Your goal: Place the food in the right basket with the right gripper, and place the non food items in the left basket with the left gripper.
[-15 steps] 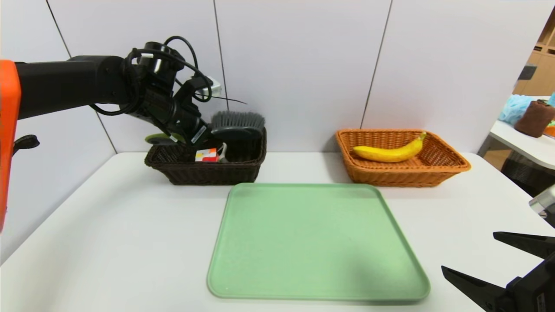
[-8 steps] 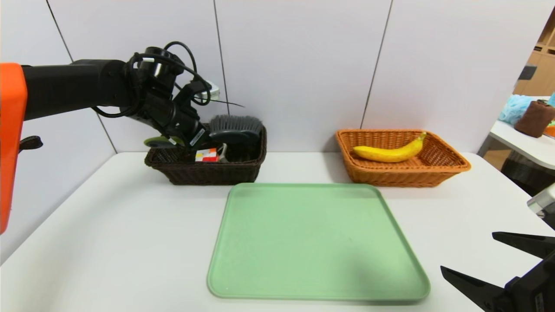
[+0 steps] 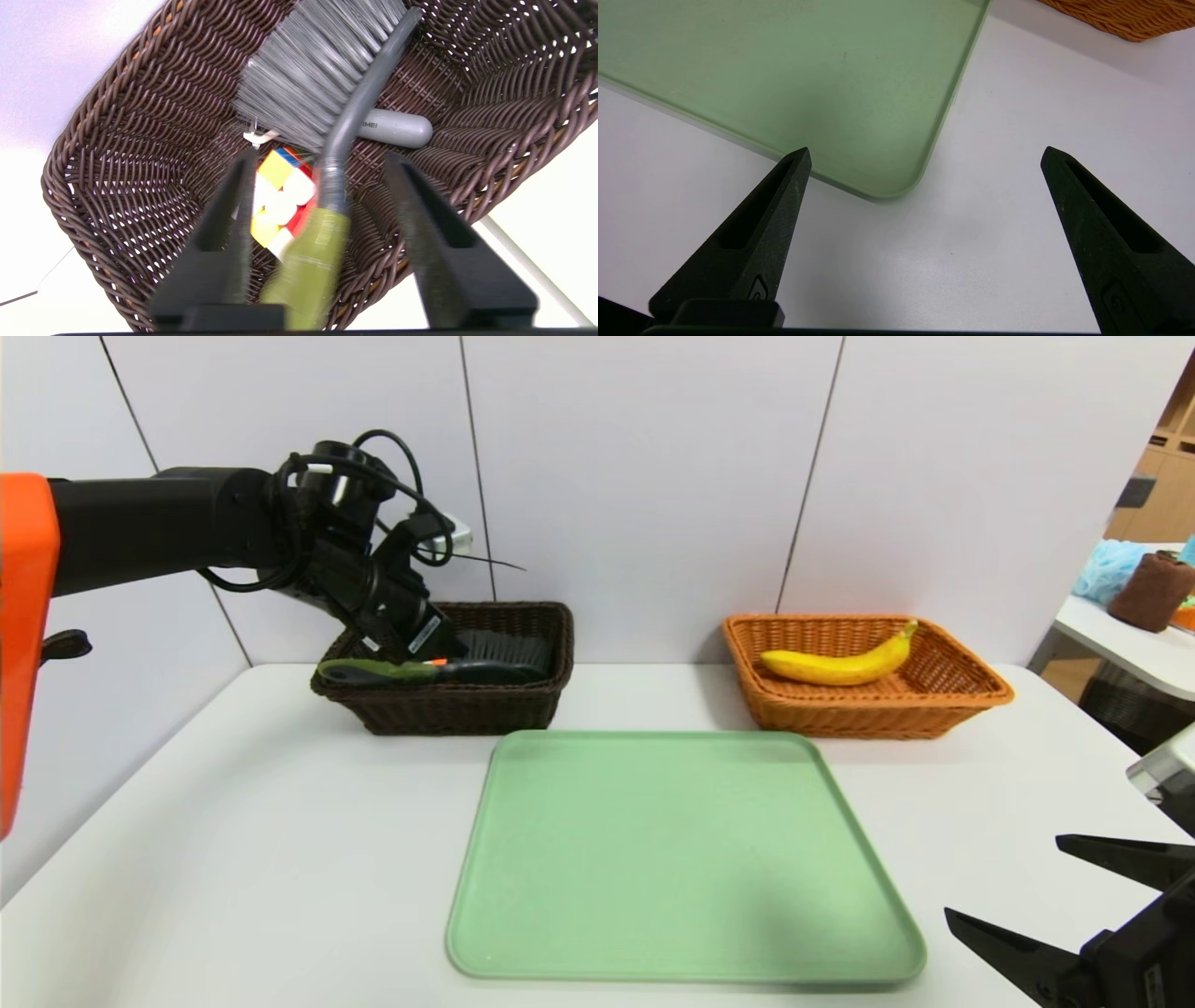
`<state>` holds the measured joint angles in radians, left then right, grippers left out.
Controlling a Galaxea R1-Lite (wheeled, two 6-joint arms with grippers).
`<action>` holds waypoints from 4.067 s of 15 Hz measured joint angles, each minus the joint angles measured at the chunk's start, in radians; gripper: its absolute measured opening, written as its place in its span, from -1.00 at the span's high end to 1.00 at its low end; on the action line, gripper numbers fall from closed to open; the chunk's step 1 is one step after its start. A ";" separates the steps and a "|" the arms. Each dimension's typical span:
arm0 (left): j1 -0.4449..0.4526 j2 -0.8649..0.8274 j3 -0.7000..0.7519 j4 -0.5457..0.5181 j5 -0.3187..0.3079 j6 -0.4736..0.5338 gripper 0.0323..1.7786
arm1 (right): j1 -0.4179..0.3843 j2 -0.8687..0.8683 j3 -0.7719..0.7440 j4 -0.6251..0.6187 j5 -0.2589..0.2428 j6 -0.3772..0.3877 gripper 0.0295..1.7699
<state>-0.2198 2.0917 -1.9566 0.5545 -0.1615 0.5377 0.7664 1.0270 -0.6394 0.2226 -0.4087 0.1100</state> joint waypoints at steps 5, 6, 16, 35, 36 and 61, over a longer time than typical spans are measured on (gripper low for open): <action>-0.001 -0.045 0.021 0.002 -0.010 -0.003 -0.53 | 0.000 0.009 -0.003 0.000 0.000 0.000 -0.92; -0.004 -0.071 0.033 0.002 -0.014 -0.003 -0.58 | 0.000 0.010 -0.003 0.000 0.000 0.000 -0.92; -0.087 -0.484 0.340 -0.007 -0.022 -0.073 -0.82 | -0.006 0.011 -0.003 0.000 -0.006 -0.011 -0.92; -0.053 -1.146 0.933 -0.010 -0.002 -0.425 -0.90 | -0.247 -0.020 0.066 -0.095 -0.012 -0.047 -0.92; -0.047 -1.177 0.967 -0.010 -0.001 -0.429 -0.90 | -0.268 -0.030 0.074 -0.096 -0.014 -0.052 -0.92; 0.239 -1.839 1.322 0.109 -0.135 -0.603 -0.90 | -0.638 -0.461 0.259 -0.131 -0.004 -0.119 -0.92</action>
<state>0.0187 0.2526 -0.6345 0.6634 -0.2968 -0.0653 0.1287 0.5662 -0.3800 0.0917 -0.4132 -0.0091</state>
